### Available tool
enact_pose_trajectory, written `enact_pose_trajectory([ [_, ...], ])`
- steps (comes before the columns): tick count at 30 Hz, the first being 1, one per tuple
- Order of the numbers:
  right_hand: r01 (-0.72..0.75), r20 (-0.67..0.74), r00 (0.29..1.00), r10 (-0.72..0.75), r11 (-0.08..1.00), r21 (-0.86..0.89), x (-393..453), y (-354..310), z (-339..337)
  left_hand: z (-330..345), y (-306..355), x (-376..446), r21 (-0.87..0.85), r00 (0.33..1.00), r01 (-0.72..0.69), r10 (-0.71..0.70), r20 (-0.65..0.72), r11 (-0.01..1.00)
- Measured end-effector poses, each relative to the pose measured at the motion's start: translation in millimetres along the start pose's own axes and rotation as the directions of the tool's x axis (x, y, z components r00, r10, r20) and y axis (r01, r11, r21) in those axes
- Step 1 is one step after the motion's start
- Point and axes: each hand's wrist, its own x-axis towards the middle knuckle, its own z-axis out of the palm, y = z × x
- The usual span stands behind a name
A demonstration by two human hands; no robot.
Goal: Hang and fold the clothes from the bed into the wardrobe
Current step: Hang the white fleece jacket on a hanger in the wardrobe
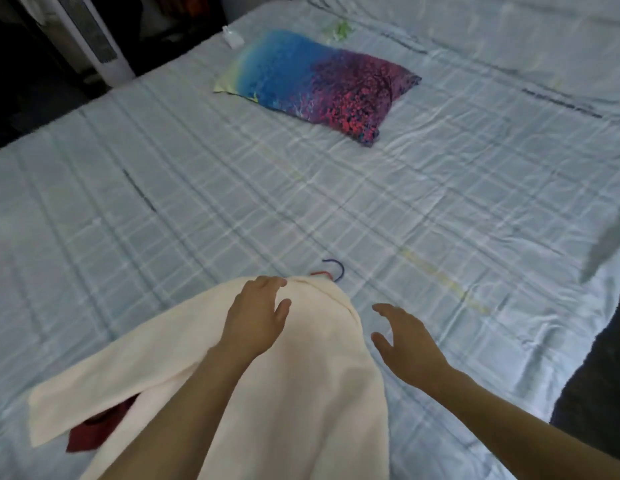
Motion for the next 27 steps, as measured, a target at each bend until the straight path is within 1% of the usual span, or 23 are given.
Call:
enact_pose_trajectory([
  [4, -0.079, -0.032, 0.996, 0.078, 0.996, -0.028, 39.4, -1.7, 35.5, 38.3, -29.2, 53.8, 0.025, 0.995, -0.088, 0.086, 0.059, 0.996],
  [8, -0.161, -0.029, 0.987, 0.16, 0.986, -0.043, 73.5, 0.1, 67.0, 76.3, -51.5, 96.6, 0.031, 0.979, -0.157, 0.152, 0.137, 0.987],
  [11, -0.212, 0.061, 0.975, 0.215, 0.976, -0.046, 86.7, 6.2, 86.0, 101.1, -64.4, 116.6, 0.135, 0.947, -0.234, 0.195, 0.255, 0.963],
  [13, -0.234, 0.112, 0.965, 0.238, 0.971, -0.042, 87.0, 10.3, 97.4, 114.8, -71.2, 119.5, 0.246, 0.935, -0.281, 0.207, 0.287, 0.928],
  [16, -0.265, 0.074, 0.961, 0.265, 0.964, -0.007, 82.3, 13.3, 111.6, 130.6, -76.6, 116.2, 0.331, 0.95, -0.291, 0.231, 0.21, 0.898],
  [18, -0.298, 0.057, 0.954, 0.296, 0.954, 0.034, 81.4, 13.1, 113.0, 134.9, -76.3, 116.1, 0.33, 0.957, -0.28, 0.235, 0.172, 0.902],
  [20, -0.302, 0.056, 0.952, 0.3, 0.953, 0.036, 80.5, 11.9, 109.2, 132.0, -75.1, 116.7, 0.305, 0.96, -0.272, 0.232, 0.159, 0.913],
  [24, -0.193, 0.01, 0.981, 0.193, 0.981, 0.036, 69.3, 6.1, 93.0, 106.1, -70.7, 106.4, 0.256, 0.957, -0.289, 0.277, 0.083, 0.923],
  [27, -0.11, -0.066, 0.991, 0.118, 0.987, 0.114, 53.4, -3.4, 75.2, 75.3, -62.2, 87.6, 0.232, 0.946, -0.317, 0.323, 0.013, 0.92],
])
